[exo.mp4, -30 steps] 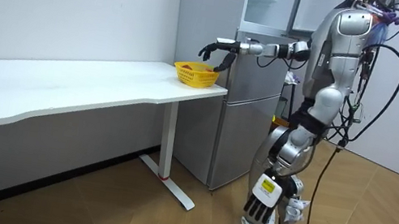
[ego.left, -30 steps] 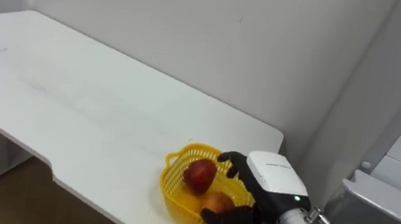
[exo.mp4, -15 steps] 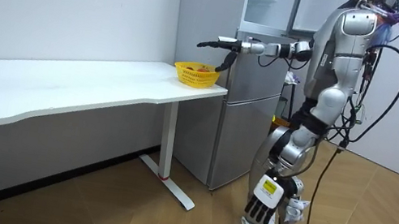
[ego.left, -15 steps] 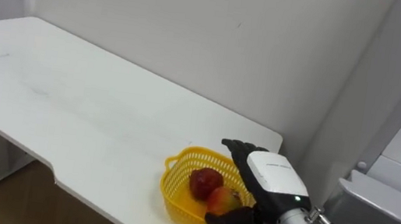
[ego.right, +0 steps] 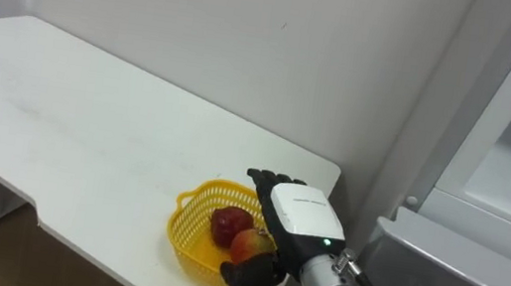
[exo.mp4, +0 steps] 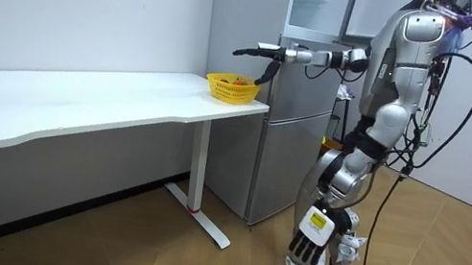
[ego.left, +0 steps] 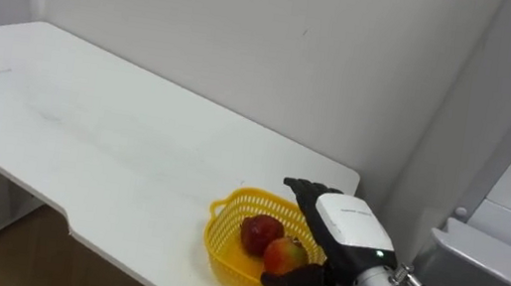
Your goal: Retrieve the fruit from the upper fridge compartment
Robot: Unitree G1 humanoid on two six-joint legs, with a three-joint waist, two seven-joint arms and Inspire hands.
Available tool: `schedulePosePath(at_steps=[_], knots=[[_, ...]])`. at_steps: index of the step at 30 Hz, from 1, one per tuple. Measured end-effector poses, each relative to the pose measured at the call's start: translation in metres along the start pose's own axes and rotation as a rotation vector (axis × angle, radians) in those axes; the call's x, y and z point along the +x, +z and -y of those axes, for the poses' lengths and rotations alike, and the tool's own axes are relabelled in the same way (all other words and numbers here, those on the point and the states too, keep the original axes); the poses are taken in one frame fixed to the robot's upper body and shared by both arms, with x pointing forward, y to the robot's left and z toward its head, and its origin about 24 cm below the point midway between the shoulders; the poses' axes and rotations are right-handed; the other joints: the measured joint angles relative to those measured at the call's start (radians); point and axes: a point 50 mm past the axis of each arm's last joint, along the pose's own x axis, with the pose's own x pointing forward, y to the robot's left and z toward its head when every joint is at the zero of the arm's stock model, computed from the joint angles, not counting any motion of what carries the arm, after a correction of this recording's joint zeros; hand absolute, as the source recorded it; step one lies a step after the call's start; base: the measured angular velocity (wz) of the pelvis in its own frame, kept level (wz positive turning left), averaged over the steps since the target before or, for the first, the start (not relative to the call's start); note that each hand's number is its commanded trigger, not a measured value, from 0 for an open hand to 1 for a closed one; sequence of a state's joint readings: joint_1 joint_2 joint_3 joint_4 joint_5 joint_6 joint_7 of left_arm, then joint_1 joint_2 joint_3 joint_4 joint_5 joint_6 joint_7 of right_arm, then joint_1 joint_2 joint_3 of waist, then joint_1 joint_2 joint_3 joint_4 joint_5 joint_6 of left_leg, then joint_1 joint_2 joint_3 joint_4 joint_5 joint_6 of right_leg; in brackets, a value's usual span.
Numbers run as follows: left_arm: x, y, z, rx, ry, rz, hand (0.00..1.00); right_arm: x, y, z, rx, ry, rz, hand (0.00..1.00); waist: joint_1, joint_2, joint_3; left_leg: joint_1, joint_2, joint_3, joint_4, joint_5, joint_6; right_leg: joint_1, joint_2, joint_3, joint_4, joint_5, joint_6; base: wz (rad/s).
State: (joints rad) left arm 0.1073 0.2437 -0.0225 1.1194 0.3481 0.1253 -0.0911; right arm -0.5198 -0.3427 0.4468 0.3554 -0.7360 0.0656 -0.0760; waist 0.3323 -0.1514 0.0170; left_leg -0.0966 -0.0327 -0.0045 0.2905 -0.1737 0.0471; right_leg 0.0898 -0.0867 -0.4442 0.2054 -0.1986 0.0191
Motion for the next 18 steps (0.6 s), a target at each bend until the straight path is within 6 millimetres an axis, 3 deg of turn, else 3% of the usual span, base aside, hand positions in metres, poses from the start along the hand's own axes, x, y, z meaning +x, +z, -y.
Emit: schedulePosePath(at_steps=[6, 10, 13, 18], knots=[[0.0, -0.003, 0.002, -0.004, -0.004, -0.004, 0.0, 0.001, 0.01, 0.011, 0.036, -0.063, 0.041, 0.0, -0.009, 0.01, 0.002, 0.0, 0.001, 0.005, 0.003, -0.002, 0.001, 0.002, 0.002, 0.012, -0.001, 0.0, 0.0, -0.01], [0.0, -0.004, 0.008, 0.005, -0.005, -0.005, 0.0, -0.001, 0.029, 0.023, 0.095, -0.128, 0.113, 0.0, -0.025, 0.037, -0.008, 0.002, 0.004, 0.026, 0.009, -0.006, 0.006, -0.004, -0.001, 0.03, 0.001, 0.0, 0.0, -0.12], [-0.001, -0.006, 0.012, -0.002, -0.007, -0.007, 0.0, -0.012, 0.042, 0.035, 0.163, -0.197, 0.178, 0.0, -0.045, 0.051, -0.0157, 0.006, 0.002, 0.031, 0.008, -0.007, 0.009, -0.004, -0.001, 0.033, 0.002, 0.001, 0.001, -0.05], [0.0, -0.006, 0.016, -0.008, 0.005, -0.008, 0.0, -0.031, 0.05, 0.051, 0.328, -0.302, 0.236, 0.0, -0.087, 0.062, -0.0128, 0.019, 0.004, 0.04, 0.004, -0.007, 0.009, 0.001, -0.001, 0.044, 0.005, 0.002, 0.002, -0.05]])
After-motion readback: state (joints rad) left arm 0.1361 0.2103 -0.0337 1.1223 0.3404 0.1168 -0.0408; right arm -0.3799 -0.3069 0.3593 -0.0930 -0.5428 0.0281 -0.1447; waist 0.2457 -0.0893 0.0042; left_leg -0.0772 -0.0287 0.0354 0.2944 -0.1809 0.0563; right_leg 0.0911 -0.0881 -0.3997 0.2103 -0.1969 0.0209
